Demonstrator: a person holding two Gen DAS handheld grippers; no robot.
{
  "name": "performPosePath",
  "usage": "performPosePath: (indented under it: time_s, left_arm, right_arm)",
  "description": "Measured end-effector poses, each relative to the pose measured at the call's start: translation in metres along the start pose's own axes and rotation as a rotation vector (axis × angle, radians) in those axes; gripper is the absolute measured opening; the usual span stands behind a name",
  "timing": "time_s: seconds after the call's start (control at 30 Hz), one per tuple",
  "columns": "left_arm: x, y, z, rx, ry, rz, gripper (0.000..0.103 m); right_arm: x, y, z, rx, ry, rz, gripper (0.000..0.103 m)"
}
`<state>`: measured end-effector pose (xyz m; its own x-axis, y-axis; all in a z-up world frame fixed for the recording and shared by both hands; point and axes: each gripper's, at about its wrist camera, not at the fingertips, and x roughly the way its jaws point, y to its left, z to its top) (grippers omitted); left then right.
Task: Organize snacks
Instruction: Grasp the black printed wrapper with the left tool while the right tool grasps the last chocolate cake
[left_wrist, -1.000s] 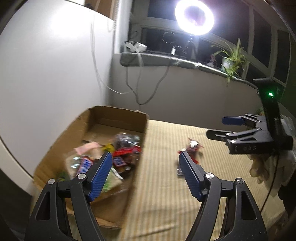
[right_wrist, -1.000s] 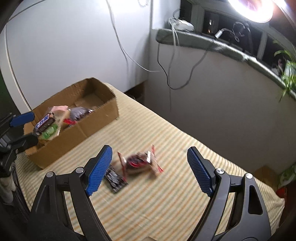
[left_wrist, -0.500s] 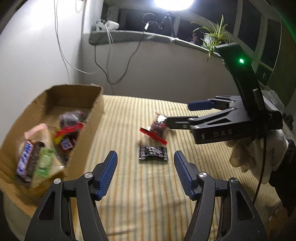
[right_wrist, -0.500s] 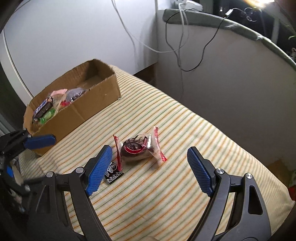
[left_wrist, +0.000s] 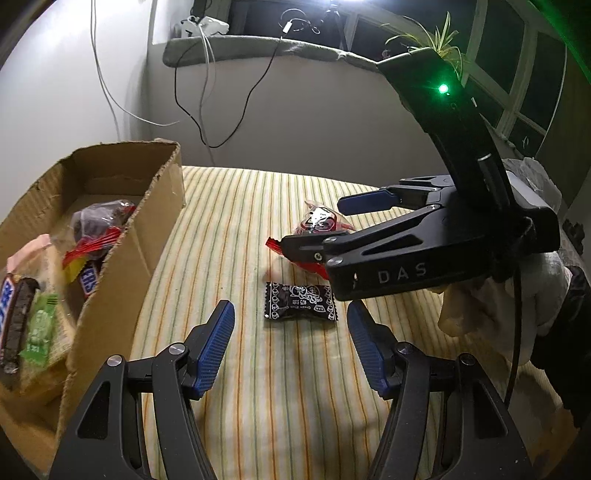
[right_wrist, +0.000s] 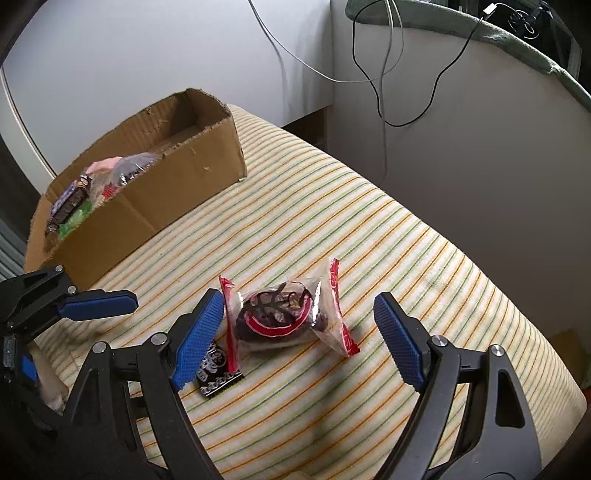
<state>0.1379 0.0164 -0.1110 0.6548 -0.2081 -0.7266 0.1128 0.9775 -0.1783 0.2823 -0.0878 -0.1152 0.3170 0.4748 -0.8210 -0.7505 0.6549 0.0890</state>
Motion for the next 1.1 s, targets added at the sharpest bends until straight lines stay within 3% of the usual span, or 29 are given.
performPosePath:
  time_s: [0.3, 0.57, 0.73, 0.93, 1.1]
  left_arm:
    - [0.020, -0.003, 0.009, 0.031, 0.026, -0.012, 0.063]
    - [0.041, -0.012, 0.018, 0.075, 0.075, 0.027, 0.063]
    - [0.048, -0.023, 0.018, 0.123, 0.081, 0.072, 0.063]
    - [0.049, -0.025, 0.019, 0.124, 0.065, 0.100, 0.039]
    - [0.051, -0.024, 0.019, 0.111, 0.059, 0.093, 0.032]
  right_arm:
    - [0.012, 0.000, 0.002, -0.007, 0.019, 0.023, 0.085]
    - [0.013, -0.006, 0.003, 0.007, 0.018, 0.000, 0.068]
    - [0.012, -0.006, 0.003, 0.009, 0.018, -0.004, 0.064]
    - [0.011, -0.007, 0.002, 0.022, 0.014, -0.011, 0.060]
    - [0.008, -0.010, -0.001, 0.034, 0.009, -0.013, 0.058]
